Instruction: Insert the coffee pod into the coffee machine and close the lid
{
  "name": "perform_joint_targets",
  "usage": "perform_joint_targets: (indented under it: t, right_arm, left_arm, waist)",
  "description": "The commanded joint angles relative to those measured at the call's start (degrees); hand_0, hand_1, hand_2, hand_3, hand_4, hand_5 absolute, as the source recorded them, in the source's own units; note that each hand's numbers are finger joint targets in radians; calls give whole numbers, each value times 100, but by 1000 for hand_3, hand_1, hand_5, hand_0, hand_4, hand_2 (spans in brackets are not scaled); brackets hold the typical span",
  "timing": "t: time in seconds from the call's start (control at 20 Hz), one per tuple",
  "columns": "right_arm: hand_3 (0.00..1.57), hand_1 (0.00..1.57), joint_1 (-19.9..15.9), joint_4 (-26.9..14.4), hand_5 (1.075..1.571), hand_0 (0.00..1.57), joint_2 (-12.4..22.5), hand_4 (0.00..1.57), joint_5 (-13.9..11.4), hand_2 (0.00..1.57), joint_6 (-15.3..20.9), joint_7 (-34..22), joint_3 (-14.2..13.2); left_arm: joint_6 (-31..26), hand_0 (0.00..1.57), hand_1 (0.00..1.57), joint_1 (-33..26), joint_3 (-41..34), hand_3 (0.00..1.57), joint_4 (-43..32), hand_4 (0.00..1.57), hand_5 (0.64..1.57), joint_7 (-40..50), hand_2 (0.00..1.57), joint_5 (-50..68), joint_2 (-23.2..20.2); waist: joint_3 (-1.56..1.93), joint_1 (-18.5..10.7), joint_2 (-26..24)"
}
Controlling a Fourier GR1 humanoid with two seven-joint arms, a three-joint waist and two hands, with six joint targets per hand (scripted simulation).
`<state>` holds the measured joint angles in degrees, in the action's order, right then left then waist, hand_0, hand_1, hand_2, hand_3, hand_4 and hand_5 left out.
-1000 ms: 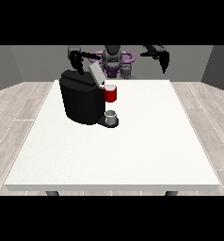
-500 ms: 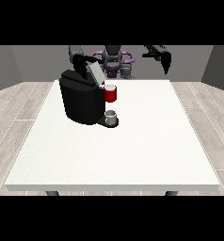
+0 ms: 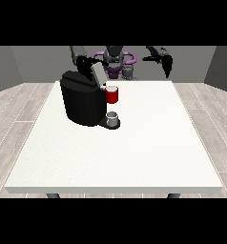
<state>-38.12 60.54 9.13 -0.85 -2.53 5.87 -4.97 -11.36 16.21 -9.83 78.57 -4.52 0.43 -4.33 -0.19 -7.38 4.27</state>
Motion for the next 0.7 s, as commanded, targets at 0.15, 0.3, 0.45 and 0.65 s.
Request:
perform_joint_targets:
  t: [0.15,0.3,0.45,0.65]
  right_arm:
    - [0,0,14,-290,1571,0,-134,77,-204,0,-51,151,201]
    - [0,0,-540,-168,1571,0,-292,154,-189,0,104,-545,264]
    - [0,0,-478,-61,1571,0,-217,0,-469,0,162,-335,451]
    - [0,0,-576,-45,1571,0,-221,125,-608,0,279,-245,512]
  left_arm:
    - [-171,0,0,29,-112,0,-58,0,1571,44,0,208,-244]
    - [157,0,0,140,34,0,-140,0,1571,77,0,-34,-80]
    - [-216,0,0,-162,-99,0,-310,24,1571,-225,0,170,-258]
    - [-43,0,0,133,-27,0,-238,192,1571,63,0,121,-206]
  waist:
    - [19,-36,131]
    - [17,-22,-78]
    - [16,-186,12]
    - [18,-244,92]
